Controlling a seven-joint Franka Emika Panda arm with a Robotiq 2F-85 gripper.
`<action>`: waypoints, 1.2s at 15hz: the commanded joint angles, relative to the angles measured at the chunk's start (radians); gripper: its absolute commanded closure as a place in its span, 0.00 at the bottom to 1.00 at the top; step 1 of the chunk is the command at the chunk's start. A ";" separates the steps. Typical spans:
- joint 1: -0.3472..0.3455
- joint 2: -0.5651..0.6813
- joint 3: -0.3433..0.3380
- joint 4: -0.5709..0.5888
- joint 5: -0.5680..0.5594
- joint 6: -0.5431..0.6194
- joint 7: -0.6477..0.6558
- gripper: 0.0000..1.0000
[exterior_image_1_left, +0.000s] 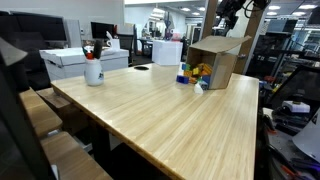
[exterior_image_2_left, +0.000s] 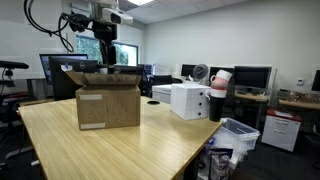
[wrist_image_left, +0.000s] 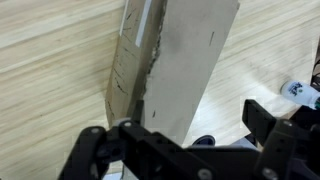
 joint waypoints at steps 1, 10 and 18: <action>-0.019 -0.076 -0.013 -0.086 0.039 0.075 0.009 0.00; -0.015 -0.059 -0.035 -0.117 0.066 0.134 0.022 0.00; 0.004 0.076 -0.024 -0.087 0.086 0.228 0.049 0.00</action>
